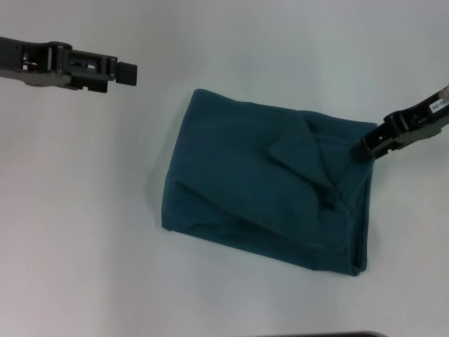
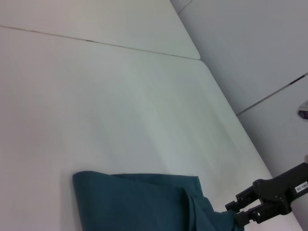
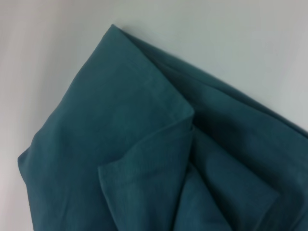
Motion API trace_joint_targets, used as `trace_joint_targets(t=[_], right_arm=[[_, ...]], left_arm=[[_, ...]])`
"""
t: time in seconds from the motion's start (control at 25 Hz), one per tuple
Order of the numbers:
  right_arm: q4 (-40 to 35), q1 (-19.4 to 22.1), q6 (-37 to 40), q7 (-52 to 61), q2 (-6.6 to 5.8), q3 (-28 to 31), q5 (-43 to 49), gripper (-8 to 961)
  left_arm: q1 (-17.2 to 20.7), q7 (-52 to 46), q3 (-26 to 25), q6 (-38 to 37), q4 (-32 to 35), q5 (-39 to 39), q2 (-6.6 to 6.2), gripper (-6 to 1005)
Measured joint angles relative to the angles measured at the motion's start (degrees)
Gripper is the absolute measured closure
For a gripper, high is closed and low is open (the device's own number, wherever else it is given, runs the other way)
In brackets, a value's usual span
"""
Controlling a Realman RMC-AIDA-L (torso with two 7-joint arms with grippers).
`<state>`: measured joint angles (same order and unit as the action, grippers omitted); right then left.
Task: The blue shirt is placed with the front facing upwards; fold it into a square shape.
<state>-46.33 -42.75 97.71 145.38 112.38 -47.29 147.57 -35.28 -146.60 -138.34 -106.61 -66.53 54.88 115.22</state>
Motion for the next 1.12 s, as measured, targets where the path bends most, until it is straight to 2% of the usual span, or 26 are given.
trace_joint_targets(t=[0.28,0.48,0.68,1.12], right_arm=[[0.35,0.27,-0.83,-0.28,0.78,-0.14,0.12,480],[0.37,0.51,-1.35,0.13,0.84,0.22,0.17,481],[1.3,0.29,-1.73,0.1,1.57,0.02,0.18,481],[2.74,0.29,-2.31,1.02,1.13,-0.98,0.56,483]], left_arm=[[-0.06,0.0,0.06,0.0,0.0,-0.12,0.22,126],[-0.06,0.0,0.01,0.0,0.0,-0.03,0.26,126],[-0.02,0.0,-0.01,0.0,0.0,-0.02,0.27,125],[0.12,0.19,0.0,0.55,0.0,0.14,0.27,126]])
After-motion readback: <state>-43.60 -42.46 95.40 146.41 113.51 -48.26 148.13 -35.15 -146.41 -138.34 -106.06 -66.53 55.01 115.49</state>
